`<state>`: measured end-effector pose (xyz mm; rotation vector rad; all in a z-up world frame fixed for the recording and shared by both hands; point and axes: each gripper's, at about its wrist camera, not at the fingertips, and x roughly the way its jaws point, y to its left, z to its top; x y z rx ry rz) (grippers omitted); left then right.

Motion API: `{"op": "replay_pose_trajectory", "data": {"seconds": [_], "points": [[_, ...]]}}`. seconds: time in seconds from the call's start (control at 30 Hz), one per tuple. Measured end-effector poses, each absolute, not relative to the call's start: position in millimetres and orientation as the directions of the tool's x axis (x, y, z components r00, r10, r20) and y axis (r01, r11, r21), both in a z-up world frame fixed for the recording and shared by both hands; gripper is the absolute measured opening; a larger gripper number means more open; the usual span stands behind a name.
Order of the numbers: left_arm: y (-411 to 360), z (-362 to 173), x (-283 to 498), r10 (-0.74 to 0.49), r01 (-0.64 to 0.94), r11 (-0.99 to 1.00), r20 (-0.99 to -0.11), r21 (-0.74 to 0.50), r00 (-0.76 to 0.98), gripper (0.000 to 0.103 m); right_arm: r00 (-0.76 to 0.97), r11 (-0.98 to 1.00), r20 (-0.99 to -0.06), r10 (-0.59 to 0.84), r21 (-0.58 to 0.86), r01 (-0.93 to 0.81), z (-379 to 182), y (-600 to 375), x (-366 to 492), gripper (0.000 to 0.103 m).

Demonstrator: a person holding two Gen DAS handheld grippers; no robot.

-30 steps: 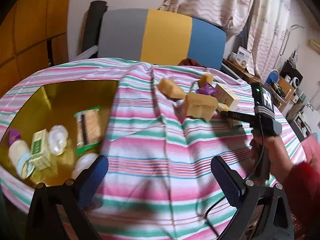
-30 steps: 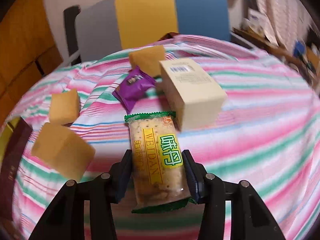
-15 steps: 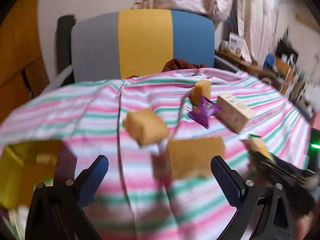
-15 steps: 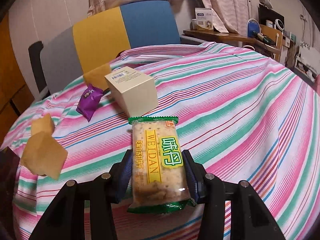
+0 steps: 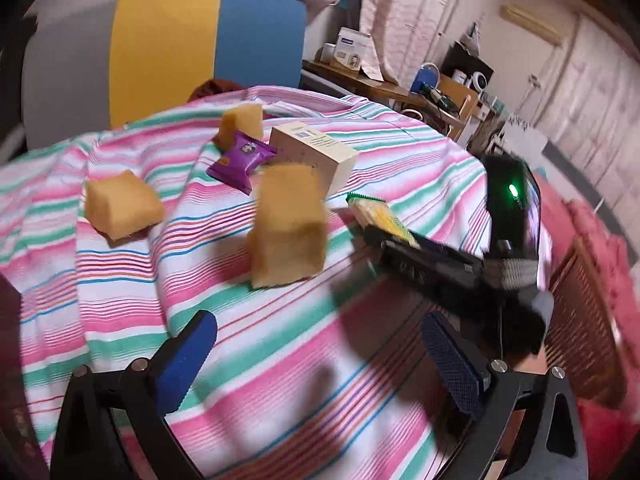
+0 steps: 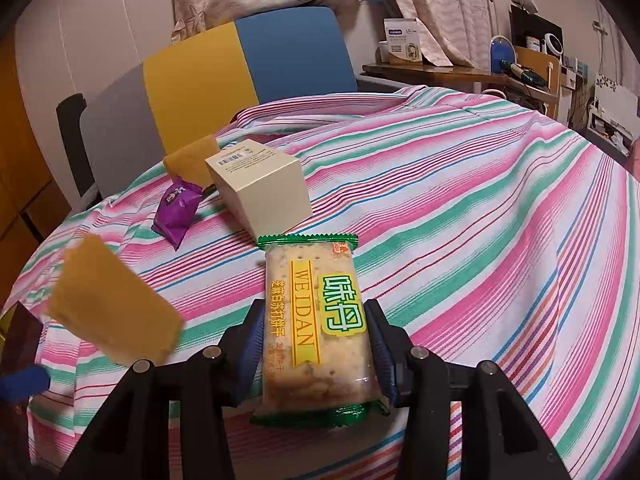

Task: Organize objects
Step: 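Grasp a yellow sponge cake with the left gripper, then carry the sponge cake and WEIDAN packet toward the gold tray with both grippers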

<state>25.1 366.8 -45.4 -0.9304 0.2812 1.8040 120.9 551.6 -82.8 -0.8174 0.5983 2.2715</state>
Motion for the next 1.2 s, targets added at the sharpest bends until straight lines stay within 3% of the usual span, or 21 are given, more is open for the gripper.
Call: {"op": "replay_pose_trajectory", "data": {"seconds": [0.17, 0.33, 0.67, 0.83, 1.03, 1.2], "points": [[364.8, -27.9, 17.1, 0.643, -0.831, -0.553, -0.67, -0.07, -0.371, 0.103, -0.6, -0.677, -0.679, 0.422, 0.204, -0.707, -82.8, 552.7, 124.0, 0.049], [383.6, -26.5, 8.6, 0.62, -0.81, -0.579, -0.693, -0.088, -0.368, 0.103, -0.588, -0.625, -0.671, 0.452, 0.232, -0.745, -82.9, 558.8, 135.4, 0.049], [407.1, -51.5, 5.3, 0.65, -0.65, -0.637, -0.742, -0.414, -0.165, 0.103, -0.577, -0.551, -0.648, 0.496, 0.279, -0.787, -83.1, 565.9, 155.5, 0.049], [390.7, -59.9, 19.3, 0.614, -0.698, -0.635, -0.764, -0.33, -0.198, 0.103, -0.582, -0.498, -0.627, 0.517, 0.333, -0.801, -83.3, 571.2, 170.9, 0.049], [340.3, -44.4, 32.3, 0.533, -0.661, -0.733, -0.74, -0.162, -0.41, 0.103, -0.582, -0.498, -0.63, 0.514, 0.333, -0.8, -82.9, 572.1, 169.5, 0.049], [342.1, -21.3, 43.4, 0.593, -0.654, -0.719, -0.7, -0.236, -0.399, 0.103, -0.583, -0.498, -0.629, 0.514, 0.335, -0.8, -82.9, 571.8, 168.9, 0.049]]}}
